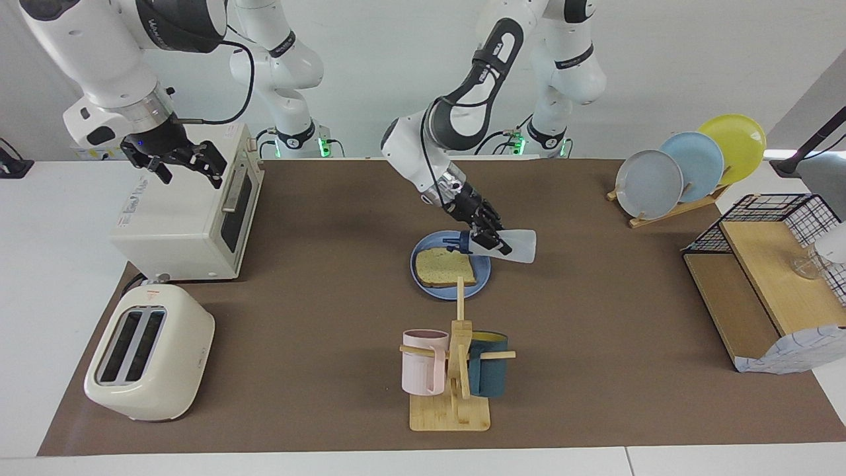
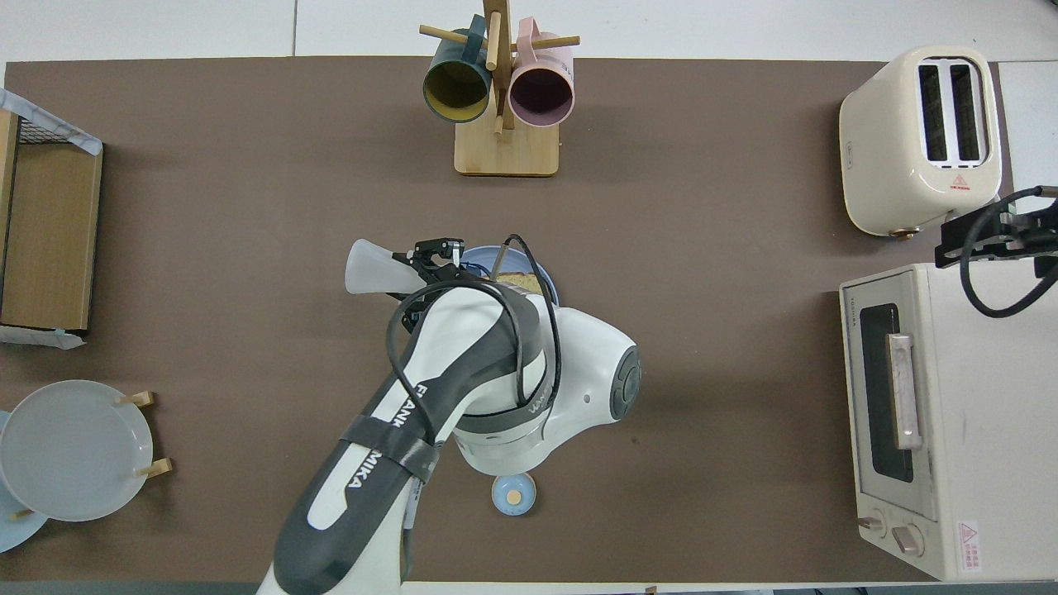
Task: Put bread on plate and add seasoning
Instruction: 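Tilt and shake the bottle over the bread with the left gripper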
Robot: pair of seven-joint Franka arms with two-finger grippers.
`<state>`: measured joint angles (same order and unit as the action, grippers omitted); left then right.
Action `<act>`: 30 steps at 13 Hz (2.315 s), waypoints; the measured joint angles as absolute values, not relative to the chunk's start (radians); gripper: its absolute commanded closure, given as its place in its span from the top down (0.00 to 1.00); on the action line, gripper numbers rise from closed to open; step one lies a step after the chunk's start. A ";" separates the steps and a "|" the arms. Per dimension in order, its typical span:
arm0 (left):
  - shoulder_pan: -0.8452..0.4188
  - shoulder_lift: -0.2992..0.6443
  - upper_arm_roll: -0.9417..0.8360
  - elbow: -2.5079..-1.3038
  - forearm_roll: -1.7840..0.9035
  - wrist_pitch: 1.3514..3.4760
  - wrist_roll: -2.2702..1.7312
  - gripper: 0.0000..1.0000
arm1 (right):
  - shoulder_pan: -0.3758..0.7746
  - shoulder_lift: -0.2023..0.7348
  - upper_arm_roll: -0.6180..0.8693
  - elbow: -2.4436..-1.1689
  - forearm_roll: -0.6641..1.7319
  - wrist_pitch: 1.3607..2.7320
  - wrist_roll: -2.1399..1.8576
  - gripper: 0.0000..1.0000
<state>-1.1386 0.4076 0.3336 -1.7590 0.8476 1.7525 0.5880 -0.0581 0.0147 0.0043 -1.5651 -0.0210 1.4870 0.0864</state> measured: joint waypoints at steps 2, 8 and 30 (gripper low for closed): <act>-1.139 0.441 0.336 -1.730 0.924 1.717 0.585 0.00 | -0.059 0.007 -0.024 -1.578 -0.021 1.488 0.080 1.00; -1.182 0.565 0.334 -1.706 1.140 1.514 0.586 0.00 | -0.059 0.006 -0.059 -1.597 -0.021 1.520 0.027 1.00; -1.142 0.640 0.340 -1.729 1.360 1.616 0.588 0.00 | -0.058 -0.005 -0.058 -1.610 -0.021 1.518 0.027 1.00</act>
